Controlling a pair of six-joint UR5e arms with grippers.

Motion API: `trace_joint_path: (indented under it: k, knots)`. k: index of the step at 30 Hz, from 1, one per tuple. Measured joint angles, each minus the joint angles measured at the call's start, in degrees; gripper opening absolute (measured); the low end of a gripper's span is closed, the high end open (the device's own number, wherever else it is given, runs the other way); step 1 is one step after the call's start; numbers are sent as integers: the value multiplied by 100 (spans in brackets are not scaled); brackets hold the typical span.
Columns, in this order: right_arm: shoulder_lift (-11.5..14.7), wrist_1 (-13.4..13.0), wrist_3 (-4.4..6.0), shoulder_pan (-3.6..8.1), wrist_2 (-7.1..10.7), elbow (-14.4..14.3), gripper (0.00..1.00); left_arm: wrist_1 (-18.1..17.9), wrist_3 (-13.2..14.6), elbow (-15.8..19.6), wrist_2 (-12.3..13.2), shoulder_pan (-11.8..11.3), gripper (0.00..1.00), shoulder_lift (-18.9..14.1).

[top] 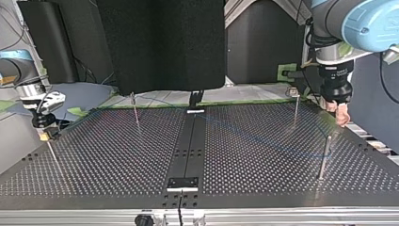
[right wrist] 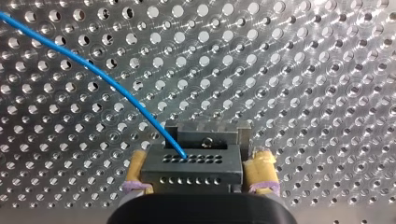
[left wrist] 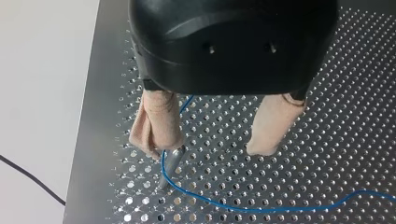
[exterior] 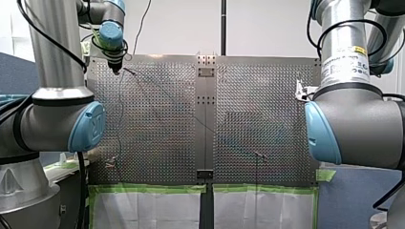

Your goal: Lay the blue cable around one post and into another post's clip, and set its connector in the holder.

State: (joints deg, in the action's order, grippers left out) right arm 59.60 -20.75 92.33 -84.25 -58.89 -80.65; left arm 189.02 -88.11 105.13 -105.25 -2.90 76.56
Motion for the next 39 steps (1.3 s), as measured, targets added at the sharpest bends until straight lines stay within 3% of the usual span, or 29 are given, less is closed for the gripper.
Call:
trace_joint_path:
  k: [16,23,29,34,39]
  knots:
    - [-4,1,-3,0,0,0,89,-8,11,14,14,25,100,1]
    - [-3,-10,8,0,0,0,89,-237,236,251,290,87,100,18]
    - [-2,-50,19,0,-5,0,89,-532,429,553,593,326,100,241]
    - [-1,-52,23,0,-2,0,89,-787,260,803,831,574,100,488]
    - [2,-45,23,1,0,0,89,-1047,4,1069,761,836,100,751]
